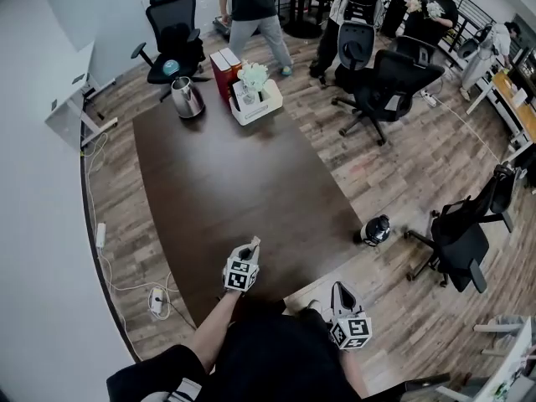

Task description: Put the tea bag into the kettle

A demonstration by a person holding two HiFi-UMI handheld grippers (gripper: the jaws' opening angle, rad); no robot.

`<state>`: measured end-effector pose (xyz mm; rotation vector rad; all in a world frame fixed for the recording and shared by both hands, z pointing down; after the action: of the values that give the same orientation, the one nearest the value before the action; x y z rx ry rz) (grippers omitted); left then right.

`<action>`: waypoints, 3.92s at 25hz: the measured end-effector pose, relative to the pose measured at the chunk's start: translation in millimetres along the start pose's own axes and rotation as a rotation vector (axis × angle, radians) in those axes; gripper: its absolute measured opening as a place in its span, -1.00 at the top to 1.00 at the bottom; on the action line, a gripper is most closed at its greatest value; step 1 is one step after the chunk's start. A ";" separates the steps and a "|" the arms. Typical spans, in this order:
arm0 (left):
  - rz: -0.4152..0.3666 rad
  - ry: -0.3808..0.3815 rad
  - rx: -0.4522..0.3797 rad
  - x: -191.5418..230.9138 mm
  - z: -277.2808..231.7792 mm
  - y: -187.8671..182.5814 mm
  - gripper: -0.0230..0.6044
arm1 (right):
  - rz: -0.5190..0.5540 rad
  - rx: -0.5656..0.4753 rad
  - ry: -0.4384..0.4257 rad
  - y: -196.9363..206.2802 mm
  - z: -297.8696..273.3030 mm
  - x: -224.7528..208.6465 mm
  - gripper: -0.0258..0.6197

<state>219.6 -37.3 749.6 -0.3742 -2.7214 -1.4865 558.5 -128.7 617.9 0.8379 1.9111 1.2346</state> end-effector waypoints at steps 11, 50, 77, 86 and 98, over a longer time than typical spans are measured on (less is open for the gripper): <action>0.007 0.022 -0.265 -59.2 79.8 -58.9 0.88 | 0.056 -0.020 -0.200 -25.1 -11.8 -0.7 0.90; -0.004 0.088 -0.499 -115.9 313.0 17.3 0.88 | 0.188 0.091 -0.592 7.1 3.2 167.9 0.90; -0.050 0.153 -0.461 -14.0 313.1 -31.8 0.88 | 0.036 -0.011 -0.488 12.3 -88.3 229.4 0.90; -0.043 0.240 -0.462 43.4 303.5 -28.2 0.88 | 0.049 0.024 -0.360 21.2 -106.5 246.8 0.90; -0.134 0.534 -0.363 215.3 305.2 -21.0 0.88 | -0.006 0.029 -0.151 37.4 -136.3 404.5 0.90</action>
<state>35.9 248.6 593.3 0.1893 -2.0996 -1.7974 231.0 147.5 608.8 0.9141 1.8127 1.1096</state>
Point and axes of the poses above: the fingertips, and each gripper's own axes: z backward along the fingers, x to its left, y out of its underside, the point moved 9 cm from there along z, backward along the fingers, and after that the axes turned 4 degrees about -x, right-handed, at the moved point
